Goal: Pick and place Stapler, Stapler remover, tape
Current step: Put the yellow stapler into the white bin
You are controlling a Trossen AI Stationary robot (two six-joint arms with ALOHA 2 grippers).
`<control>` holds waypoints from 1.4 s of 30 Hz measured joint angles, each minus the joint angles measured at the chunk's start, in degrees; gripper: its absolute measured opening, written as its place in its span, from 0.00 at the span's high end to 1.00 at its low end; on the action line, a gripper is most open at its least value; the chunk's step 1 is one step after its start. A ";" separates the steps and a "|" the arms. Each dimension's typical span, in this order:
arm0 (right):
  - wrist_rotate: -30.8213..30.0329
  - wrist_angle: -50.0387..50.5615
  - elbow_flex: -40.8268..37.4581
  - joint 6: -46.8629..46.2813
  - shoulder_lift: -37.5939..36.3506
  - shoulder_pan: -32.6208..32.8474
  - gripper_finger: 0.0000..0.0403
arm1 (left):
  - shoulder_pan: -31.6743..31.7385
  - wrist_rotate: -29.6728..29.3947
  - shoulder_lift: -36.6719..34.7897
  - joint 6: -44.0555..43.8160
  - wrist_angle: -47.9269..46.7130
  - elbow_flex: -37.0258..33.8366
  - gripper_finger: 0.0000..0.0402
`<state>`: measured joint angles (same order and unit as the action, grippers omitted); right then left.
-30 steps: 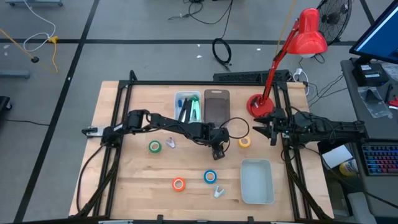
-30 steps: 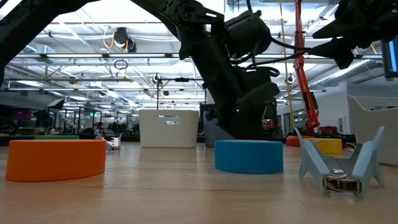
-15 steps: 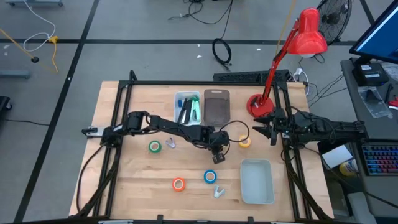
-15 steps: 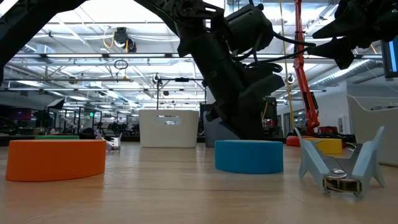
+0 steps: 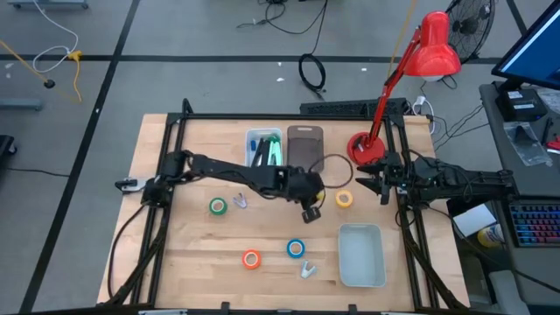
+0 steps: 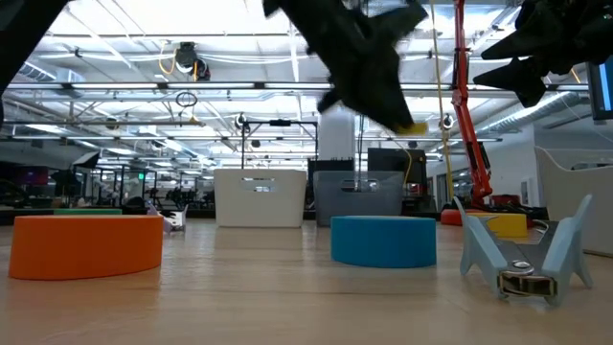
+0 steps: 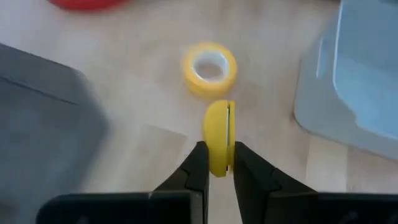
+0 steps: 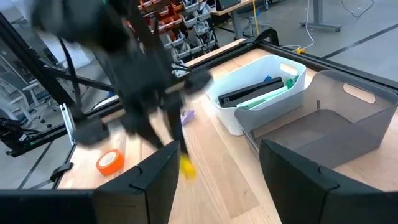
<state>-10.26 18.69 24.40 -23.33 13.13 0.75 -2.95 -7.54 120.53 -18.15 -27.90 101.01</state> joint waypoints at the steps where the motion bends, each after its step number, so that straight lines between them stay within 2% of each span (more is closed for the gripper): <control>1: 0.00 0.03 0.00 0.00 0.01 0.00 0.47 | 0.21 -1.66 -1.27 0.00 -0.77 0.00 0.89; 7: -0.03 0.03 0.02 0.24 0.02 0.02 0.47 | 3.49 -14.16 -9.00 -1.17 -14.16 0.07 0.89; 11: -0.09 0.00 0.02 0.42 0.02 0.02 0.47 | 6.84 -23.15 -11.40 -4.44 -26.74 0.07 0.89; 13: -0.09 -0.01 0.00 0.42 0.00 0.02 0.47 | 9.02 -25.22 -11.37 -6.86 -32.75 0.05 0.89; 16: -0.13 -0.01 0.00 0.42 0.00 0.02 0.47 | 12.61 -25.43 -11.05 -9.49 -37.82 -2.11 0.89; 23: -0.13 0.05 0.00 0.58 0.02 0.02 0.47 | 21.15 -17.73 -10.78 -15.05 -38.17 -11.44 0.89; 26: -0.13 0.03 0.02 0.63 0.02 0.02 0.47 | 23.16 -18.06 -10.76 -14.92 -38.11 -14.03 0.89; 32: -0.37 0.03 0.00 0.55 0.02 0.02 0.47 | 23.05 -22.21 -10.85 -11.19 -37.57 -14.36 0.89; 42: -1.81 0.03 0.01 -0.34 0.02 0.03 0.47 | 20.03 -22.40 -10.84 -8.54 -34.18 -13.41 0.89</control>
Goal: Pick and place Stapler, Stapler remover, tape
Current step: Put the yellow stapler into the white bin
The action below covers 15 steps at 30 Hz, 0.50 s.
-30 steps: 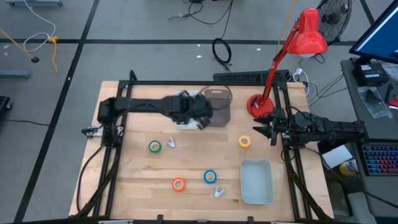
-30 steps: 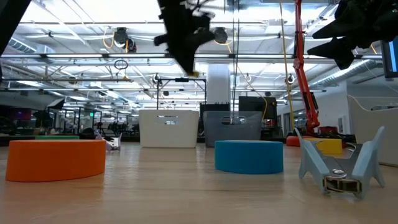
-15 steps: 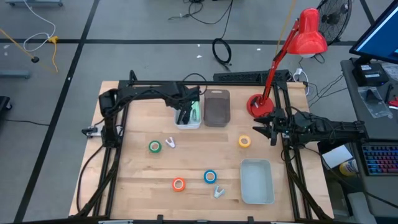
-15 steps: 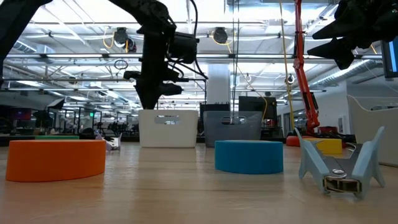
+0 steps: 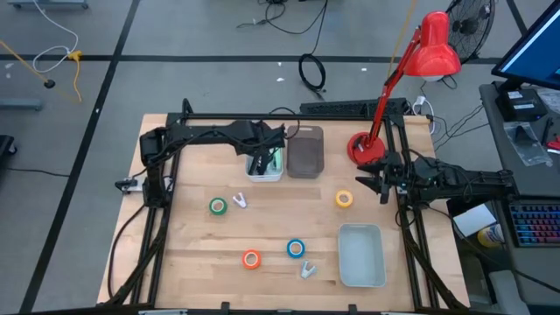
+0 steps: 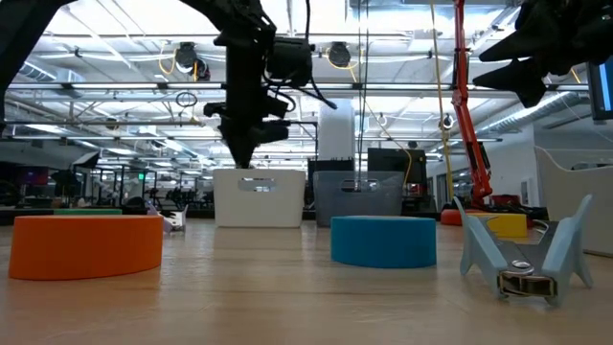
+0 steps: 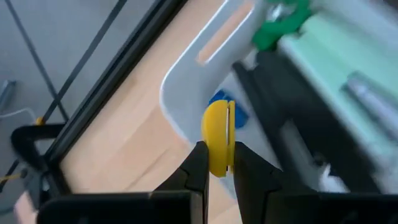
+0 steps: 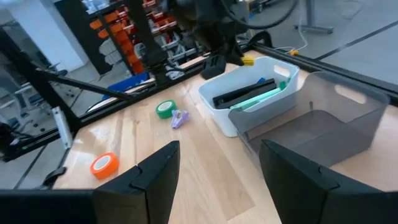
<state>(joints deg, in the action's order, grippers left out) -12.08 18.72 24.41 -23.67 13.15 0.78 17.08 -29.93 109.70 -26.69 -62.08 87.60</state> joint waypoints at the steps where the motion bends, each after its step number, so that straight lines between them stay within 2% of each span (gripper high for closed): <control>1: -0.25 -0.01 -0.01 -0.12 -0.01 -0.01 0.47 | -0.19 0.03 -0.03 -0.02 0.79 0.01 0.89; 6: -1.41 0.00 -0.01 -0.31 0.00 -0.01 0.47 | 0.01 3.22 2.58 -1.92 1.90 0.03 0.89; 11: -1.39 0.00 -0.01 -0.97 -0.01 -0.01 0.47 | 0.05 2.84 6.64 -2.17 1.22 0.03 0.89; 15: -1.38 0.00 -0.01 -1.16 -0.01 -0.01 0.47 | 0.33 2.91 7.16 -3.59 1.54 0.08 0.89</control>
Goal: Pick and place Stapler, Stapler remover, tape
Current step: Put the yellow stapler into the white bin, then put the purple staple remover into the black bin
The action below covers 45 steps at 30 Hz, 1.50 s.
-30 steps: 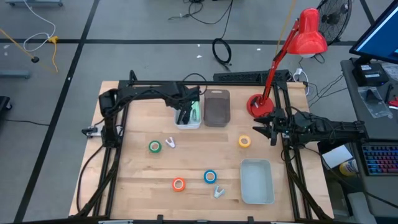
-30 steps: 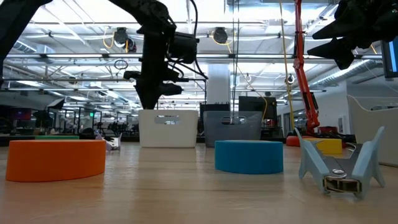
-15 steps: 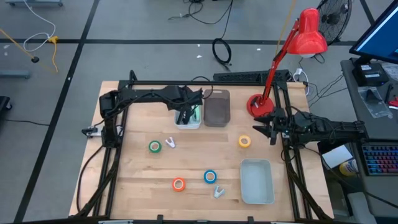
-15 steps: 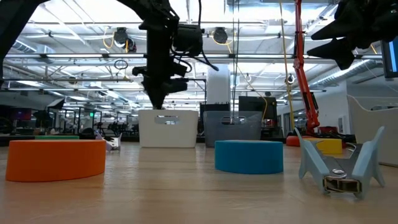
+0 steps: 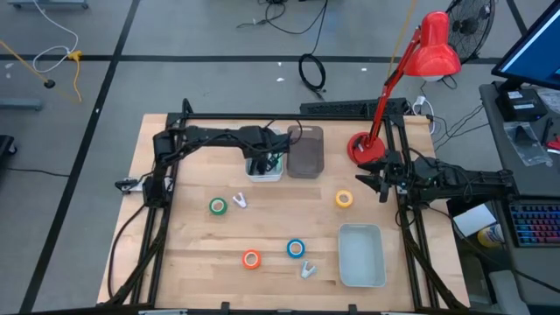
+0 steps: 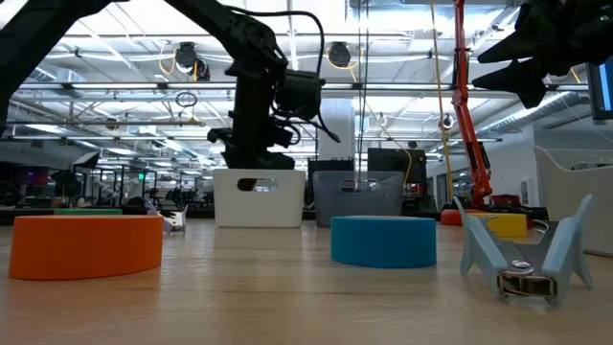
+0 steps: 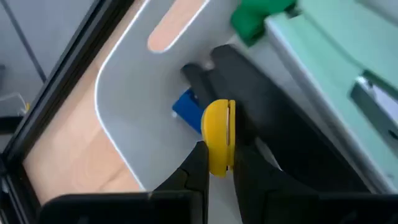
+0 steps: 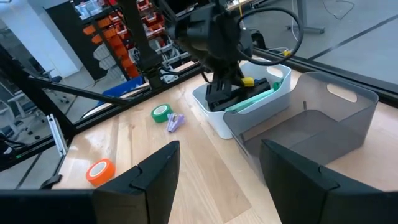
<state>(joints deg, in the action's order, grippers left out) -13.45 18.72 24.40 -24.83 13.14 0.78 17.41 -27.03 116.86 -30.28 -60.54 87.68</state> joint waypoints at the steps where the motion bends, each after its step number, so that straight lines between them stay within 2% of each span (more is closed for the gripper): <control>1: 0.00 0.00 0.01 0.00 -0.01 0.00 0.47 | 0.11 0.04 0.02 -0.51 0.31 0.00 0.89; 12: 0.00 0.00 0.01 0.27 -0.02 0.00 0.47 | 0.72 1.69 0.00 -1.76 0.98 0.00 0.86; 24: 0.03 0.02 0.00 0.43 -0.01 0.00 0.47 | 0.72 4.96 0.09 -1.44 3.99 -0.09 0.62; 31: 0.04 0.04 0.00 0.65 -0.02 0.00 0.47 | 0.84 6.43 -3.39 -1.48 3.72 -0.11 0.52; 41: 0.07 0.00 0.01 0.65 -0.02 0.00 0.47 | 0.83 4.86 -11.55 -1.57 6.13 -0.02 0.53; 45: 0.09 -0.02 0.02 0.65 -0.02 0.00 0.47 | -0.14 8.16 -12.37 -2.89 7.27 -0.02 0.56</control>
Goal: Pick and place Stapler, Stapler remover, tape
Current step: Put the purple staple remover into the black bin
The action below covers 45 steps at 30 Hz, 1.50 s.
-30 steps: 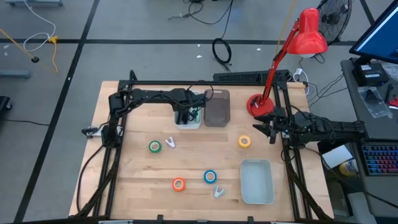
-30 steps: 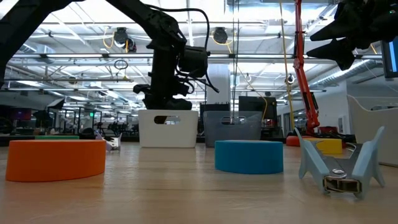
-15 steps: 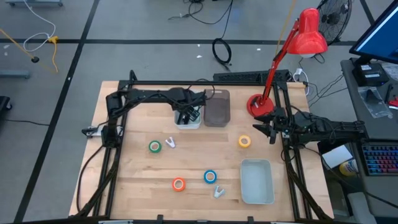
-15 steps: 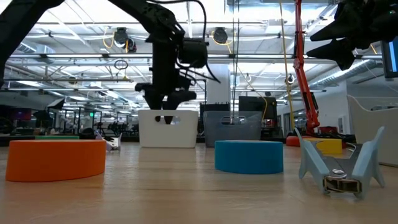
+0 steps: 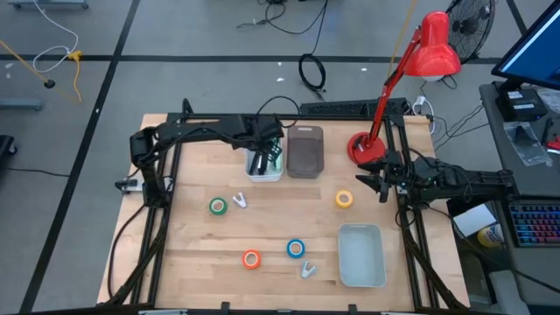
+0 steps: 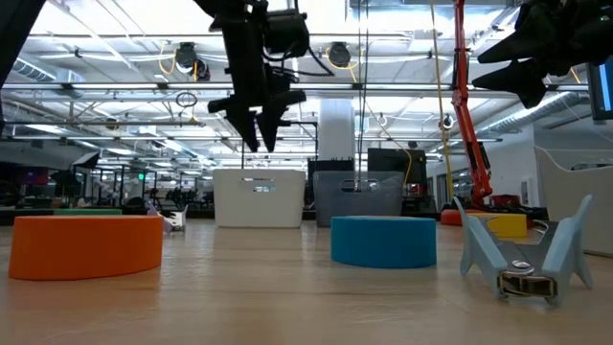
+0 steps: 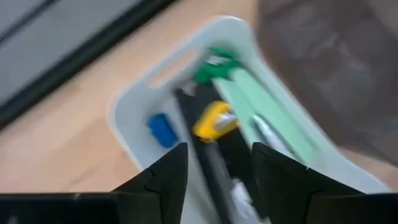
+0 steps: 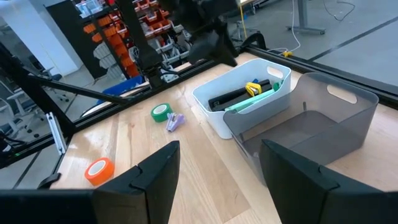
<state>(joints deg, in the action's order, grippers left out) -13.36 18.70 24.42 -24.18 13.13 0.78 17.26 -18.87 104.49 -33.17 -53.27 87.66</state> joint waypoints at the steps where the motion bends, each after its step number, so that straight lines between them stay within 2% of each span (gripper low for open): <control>1: 0.00 0.02 -0.02 0.00 0.00 0.00 0.47 | -0.68 1.15 -0.26 0.05 0.22 0.00 0.56; 11: 0.00 0.02 -0.02 0.87 0.00 0.00 0.47 | -13.86 8.86 -1.16 10.10 6.38 0.00 0.64; 16: 0.00 0.03 -0.01 1.06 0.00 0.00 0.47 | -19.96 9.37 -0.83 13.99 10.31 0.00 0.66; 21: 0.00 0.02 -0.02 1.29 0.00 0.00 0.47 | -23.84 9.41 -0.83 12.59 11.97 0.00 0.67; 25: 0.00 0.00 -0.02 1.29 0.00 0.00 0.47 | -26.13 9.37 -0.83 10.20 10.78 0.00 0.67; 30: 0.10 -0.44 -0.01 0.90 0.00 0.00 0.47 | -29.27 9.48 -0.83 5.22 4.32 0.00 0.67; 39: 0.00 -0.44 -0.01 0.87 0.00 0.00 0.47 | -34.96 9.96 -0.81 -7.78 -9.00 0.00 0.67; 45: -0.02 -0.44 -0.02 0.87 0.00 0.00 0.47 | -36.60 8.68 -0.81 -18.70 -16.86 -0.26 0.67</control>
<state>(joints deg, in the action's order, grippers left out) -13.39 18.26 24.40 -23.31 13.13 0.78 -19.33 -10.19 103.68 -51.87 -70.13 87.40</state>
